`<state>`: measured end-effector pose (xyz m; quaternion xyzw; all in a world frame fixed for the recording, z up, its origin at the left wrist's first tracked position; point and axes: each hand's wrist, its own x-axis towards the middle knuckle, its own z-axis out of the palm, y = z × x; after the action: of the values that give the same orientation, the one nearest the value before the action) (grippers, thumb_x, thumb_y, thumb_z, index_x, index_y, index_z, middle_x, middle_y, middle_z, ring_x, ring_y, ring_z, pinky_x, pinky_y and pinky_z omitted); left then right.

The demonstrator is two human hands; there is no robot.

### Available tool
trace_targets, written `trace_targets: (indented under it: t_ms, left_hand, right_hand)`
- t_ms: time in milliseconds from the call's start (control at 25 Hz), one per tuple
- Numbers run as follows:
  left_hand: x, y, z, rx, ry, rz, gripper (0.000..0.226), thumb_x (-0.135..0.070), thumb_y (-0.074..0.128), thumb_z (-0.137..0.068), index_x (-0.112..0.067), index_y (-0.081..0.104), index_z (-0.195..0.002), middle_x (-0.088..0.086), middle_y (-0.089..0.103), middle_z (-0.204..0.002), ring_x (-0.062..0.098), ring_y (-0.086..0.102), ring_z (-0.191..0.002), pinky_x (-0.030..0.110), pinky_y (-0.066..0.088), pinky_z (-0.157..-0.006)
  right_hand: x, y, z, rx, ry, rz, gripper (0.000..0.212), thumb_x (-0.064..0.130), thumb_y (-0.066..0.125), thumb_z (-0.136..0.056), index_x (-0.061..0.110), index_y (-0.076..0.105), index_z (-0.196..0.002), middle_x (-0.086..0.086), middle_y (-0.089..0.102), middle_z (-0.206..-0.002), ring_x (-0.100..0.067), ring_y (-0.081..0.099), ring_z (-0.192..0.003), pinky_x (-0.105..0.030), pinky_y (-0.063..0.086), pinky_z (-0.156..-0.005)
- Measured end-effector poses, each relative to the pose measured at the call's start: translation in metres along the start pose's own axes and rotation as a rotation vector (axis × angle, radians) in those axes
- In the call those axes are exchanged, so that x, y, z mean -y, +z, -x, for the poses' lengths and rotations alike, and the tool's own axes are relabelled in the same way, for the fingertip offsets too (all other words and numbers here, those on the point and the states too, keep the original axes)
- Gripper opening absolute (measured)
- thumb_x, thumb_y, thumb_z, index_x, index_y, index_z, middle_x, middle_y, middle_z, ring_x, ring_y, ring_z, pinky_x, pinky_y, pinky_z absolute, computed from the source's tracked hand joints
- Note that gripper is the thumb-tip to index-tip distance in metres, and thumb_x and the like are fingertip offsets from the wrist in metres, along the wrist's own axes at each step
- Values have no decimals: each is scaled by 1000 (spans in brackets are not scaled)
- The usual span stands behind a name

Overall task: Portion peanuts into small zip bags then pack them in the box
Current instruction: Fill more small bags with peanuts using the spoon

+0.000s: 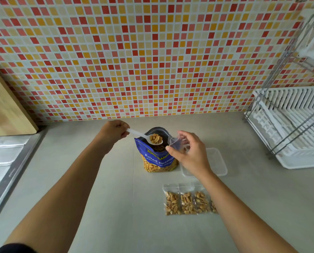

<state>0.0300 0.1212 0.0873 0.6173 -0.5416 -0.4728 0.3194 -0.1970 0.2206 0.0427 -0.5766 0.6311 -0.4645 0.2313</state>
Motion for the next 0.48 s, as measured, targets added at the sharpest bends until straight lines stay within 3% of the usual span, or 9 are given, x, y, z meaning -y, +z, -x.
trace_targets:
  t_ms: [120, 320, 480]
  left_hand:
    - [-13, -11, 1, -17, 39, 42, 18, -9, 45, -96, -7, 60, -86, 5, 56, -78, 9, 53, -68, 16, 45, -63]
    - [-36, -13, 6, -22, 132, 2, 15, -9, 47, -95, -7, 61, -90, 5, 58, -81, 12, 57, -74, 17, 48, -69]
    - [-58, 0, 22, -82, 285, -311, 17, -13, 48, -95, -6, 63, -98, 3, 59, -81, 9, 56, -70, 13, 45, -64]
  right_hand:
    - [4, 5, -2, 2, -66, 132, 63, 39, 80, -67, 13, 57, -120, 8, 55, -99, -9, 55, -85, -16, 48, -70]
    - [13, 12, -8, -14, -65, 165, 63, 38, 81, -65, 13, 58, -118, 2, 60, -107, -6, 52, -86, -17, 42, -75]
    - [13, 17, -9, -16, -78, 159, 59, 40, 80, -65, 15, 60, -115, 1, 62, -108, -11, 58, -90, -22, 47, -76]
